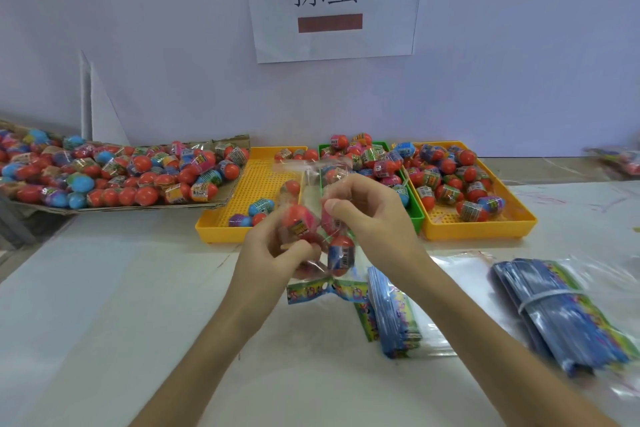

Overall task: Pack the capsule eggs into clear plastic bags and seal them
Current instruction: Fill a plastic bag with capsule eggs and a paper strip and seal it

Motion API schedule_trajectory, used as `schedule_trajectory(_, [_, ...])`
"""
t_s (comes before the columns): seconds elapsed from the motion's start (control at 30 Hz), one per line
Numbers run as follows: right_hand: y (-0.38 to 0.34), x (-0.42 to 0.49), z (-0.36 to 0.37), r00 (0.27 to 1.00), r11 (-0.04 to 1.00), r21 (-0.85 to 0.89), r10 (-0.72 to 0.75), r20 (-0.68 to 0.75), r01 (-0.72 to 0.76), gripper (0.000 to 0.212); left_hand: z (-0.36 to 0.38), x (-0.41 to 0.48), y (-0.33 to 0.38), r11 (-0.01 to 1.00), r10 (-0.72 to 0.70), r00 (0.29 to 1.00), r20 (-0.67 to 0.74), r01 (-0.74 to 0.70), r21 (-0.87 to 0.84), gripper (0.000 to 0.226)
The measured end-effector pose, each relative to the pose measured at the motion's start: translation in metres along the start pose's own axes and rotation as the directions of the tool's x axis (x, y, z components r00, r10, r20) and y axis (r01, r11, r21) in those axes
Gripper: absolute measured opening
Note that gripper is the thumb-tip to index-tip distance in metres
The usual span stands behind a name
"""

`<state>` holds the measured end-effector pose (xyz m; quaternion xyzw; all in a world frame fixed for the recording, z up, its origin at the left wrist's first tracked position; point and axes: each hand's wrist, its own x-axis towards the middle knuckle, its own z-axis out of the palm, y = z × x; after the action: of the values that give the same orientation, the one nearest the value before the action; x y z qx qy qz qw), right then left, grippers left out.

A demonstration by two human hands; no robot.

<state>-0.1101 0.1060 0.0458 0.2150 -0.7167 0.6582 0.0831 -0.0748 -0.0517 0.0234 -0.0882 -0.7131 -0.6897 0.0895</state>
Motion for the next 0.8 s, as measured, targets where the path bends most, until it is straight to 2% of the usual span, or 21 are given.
schedule_trajectory(0.13, [-0.001, 0.001, -0.001, 0.999, 1.000, 0.005, 0.029, -0.018, -0.029, 0.008, 0.000, -0.001, 0.000, 0.997, -0.060, 0.995, 0.079, 0.064, -0.052, 0.028])
schedule_trajectory(0.23, [-0.004, 0.001, -0.005, 0.996, 0.995, 0.061, 0.083, 0.027, -0.085, 0.011, 0.001, -0.002, 0.001, 1.000, -0.008, 0.994, 0.112, 0.009, -0.009, 0.022])
schedule_trajectory(0.37, [-0.006, 0.001, -0.010, 0.995, 0.996, 0.013, 0.088, 0.047, -0.089, 0.015, 0.003, -0.003, 0.005, 0.988, 0.135, 0.989, -0.058, -0.129, 0.087, 0.038])
schedule_trajectory(0.43, [-0.006, 0.000, -0.009, 0.992, 0.994, 0.009, 0.111, 0.067, -0.112, 0.017, -0.001, -0.001, 0.006, 0.980, 0.193, 0.968, -0.163, -0.180, 0.089, 0.029])
schedule_trajectory(0.53, [-0.006, -0.001, -0.006, 0.992, 0.994, -0.009, 0.112, 0.053, -0.111, 0.009, -0.008, 0.002, 0.005, 0.969, 0.245, 0.929, -0.277, -0.234, 0.072, 0.011])
schedule_trajectory(0.63, [-0.005, 0.000, -0.005, 0.997, 0.995, -0.064, 0.072, -0.035, -0.074, 0.018, -0.007, 0.002, 0.008, 0.973, 0.230, 0.925, -0.301, -0.221, 0.063, 0.017])
schedule_trajectory(0.73, [-0.006, 0.001, -0.007, 0.988, 0.993, -0.038, 0.103, -0.115, -0.108, 0.023, -0.004, 0.001, 0.011, 0.977, 0.214, 0.928, -0.306, -0.207, 0.056, 0.022])
schedule_trajectory(0.8, [-0.007, 0.001, -0.007, 0.985, 0.992, -0.008, 0.126, -0.115, -0.128, 0.025, -0.004, 0.002, 0.012, 0.980, 0.195, 0.922, -0.335, -0.194, 0.037, 0.028])
